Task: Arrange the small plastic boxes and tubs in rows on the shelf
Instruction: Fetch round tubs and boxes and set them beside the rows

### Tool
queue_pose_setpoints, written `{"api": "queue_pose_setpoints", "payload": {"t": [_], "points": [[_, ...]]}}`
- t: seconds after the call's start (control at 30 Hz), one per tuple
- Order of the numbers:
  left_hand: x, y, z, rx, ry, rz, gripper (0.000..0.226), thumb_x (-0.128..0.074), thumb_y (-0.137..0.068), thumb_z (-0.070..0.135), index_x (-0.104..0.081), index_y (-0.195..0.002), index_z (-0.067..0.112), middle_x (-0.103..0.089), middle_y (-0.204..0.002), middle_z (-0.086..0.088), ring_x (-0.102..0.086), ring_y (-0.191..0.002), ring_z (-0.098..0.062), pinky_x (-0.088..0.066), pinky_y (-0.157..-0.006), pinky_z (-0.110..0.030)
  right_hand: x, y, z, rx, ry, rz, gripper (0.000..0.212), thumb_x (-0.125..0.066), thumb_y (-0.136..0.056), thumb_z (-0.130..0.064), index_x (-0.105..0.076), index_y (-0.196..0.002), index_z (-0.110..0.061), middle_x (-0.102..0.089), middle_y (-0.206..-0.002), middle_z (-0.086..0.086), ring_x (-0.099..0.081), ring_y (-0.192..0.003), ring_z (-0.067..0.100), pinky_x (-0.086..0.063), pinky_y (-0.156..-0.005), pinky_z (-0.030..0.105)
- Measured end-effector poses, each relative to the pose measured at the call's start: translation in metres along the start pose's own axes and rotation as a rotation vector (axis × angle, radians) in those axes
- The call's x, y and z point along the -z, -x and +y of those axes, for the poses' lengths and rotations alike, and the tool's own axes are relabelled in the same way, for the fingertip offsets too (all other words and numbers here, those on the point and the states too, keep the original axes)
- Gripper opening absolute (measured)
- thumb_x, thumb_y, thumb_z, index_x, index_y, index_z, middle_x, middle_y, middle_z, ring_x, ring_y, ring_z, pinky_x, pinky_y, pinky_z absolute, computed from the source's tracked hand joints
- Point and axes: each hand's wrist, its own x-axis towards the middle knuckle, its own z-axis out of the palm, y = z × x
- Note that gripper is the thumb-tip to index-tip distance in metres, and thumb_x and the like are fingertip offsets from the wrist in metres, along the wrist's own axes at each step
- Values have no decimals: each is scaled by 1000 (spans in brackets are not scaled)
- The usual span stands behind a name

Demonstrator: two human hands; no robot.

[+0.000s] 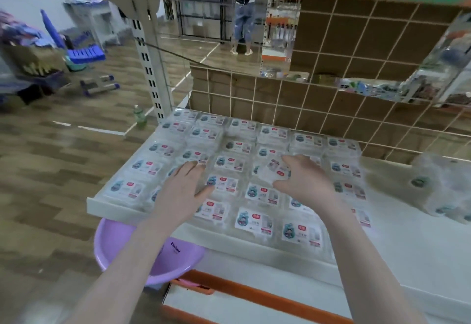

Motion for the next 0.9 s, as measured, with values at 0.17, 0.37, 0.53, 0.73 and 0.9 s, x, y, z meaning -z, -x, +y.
{"api": "queue_pose_setpoints", "payload": {"t": [0.17, 0.37, 0.53, 0.73, 0.9], "points": [[10, -12, -17, -51, -7, 2, 48, -61, -88, 33, -52, -131, 13, -48, -136, -6, -40, -129, -22, -36, -98, -34, -7, -7, -25, -25, -3, 1, 50, -59, -82, -33, -48, -126, -13, -48, -129, 6, -51, -106, 24, -44, -74, 31], [12, -17, -36, -80, 38, 7, 47, -63, -87, 33, -56, -127, 9, -51, -135, -9, -46, -125, -26, -43, -90, -38, -20, -15, -52, -57, 85, 56, 32, -57, -83, -38, -50, -103, -14, -52, -99, 3, -48, -76, 18, -35, -52, 26], [2, -16, -44, -51, 53, 21, 46, -59, -89, 37, -55, -127, 11, -49, -138, -6, -44, -127, -25, -39, -96, -39, -38, -12, -59, -96, 169, 98, 49, -52, -86, -46, -47, -125, -18, -50, -113, 4, -46, -83, 18, -32, -52, 26], [-3, -18, -48, -46, 54, 19, 46, -55, -90, 42, -54, -128, 16, -47, -140, -2, -40, -130, -23, -34, -101, -37, -9, -20, -40, 120, 20, -185, 80, -61, -79, -58, -25, -145, -31, -29, -149, -3, -37, -130, 20, -37, -97, 34], [-4, -17, -49, -47, 72, 32, 45, -55, -90, 41, -54, -127, 16, -48, -139, -2, -39, -130, -22, -33, -102, -35, 24, -41, -38, 328, 201, -385, 99, -79, -71, -31, -16, -146, -39, -13, -155, -17, -23, -138, 7, -22, -107, 25]]}}
